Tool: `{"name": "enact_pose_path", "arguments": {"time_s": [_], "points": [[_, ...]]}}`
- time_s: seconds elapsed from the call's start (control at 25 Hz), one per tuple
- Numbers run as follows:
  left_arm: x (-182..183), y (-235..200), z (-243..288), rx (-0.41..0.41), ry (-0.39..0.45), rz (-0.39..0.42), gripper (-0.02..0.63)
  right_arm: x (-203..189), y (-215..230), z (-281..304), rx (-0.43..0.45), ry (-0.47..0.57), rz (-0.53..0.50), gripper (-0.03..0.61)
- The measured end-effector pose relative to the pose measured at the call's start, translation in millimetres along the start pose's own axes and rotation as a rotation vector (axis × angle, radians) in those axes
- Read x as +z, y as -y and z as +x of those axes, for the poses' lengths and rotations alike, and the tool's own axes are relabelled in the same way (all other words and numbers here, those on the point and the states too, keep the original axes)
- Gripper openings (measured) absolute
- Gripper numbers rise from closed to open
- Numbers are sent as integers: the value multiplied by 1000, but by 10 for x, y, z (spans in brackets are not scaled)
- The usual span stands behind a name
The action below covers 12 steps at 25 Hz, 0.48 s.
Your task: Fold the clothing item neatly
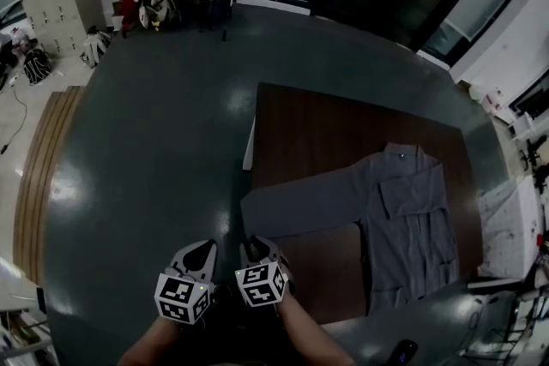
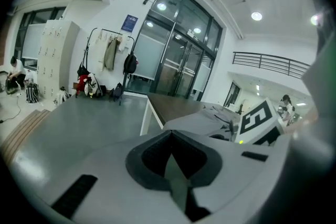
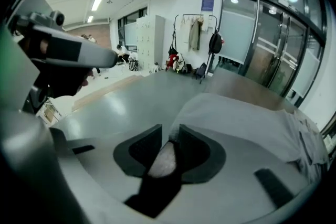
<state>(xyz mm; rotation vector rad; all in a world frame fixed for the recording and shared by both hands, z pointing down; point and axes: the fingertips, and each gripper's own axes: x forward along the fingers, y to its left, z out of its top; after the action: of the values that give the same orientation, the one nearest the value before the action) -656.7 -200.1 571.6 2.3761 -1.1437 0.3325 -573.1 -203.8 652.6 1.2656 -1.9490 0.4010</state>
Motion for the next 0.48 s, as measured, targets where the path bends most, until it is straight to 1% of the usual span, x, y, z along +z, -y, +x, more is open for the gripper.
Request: {"name": "enact_pose_path", "arguments": {"time_s": [0.12,0.24,0.44,0.48], "points": [[-25,-47,-27,10,-17,-1,9,-35,58,36,-59,-16,-22,77],[-22,-129,-62,20,-18,-9,9,-4,68,49,-87,-9,-20,72],[-21,-167,-72,25,-21,-12,9,16,80,42,-78,4,53,44],[-17,-166,-71,24,-21,-11,9,19,81,39,-70,1,66,28]]}}
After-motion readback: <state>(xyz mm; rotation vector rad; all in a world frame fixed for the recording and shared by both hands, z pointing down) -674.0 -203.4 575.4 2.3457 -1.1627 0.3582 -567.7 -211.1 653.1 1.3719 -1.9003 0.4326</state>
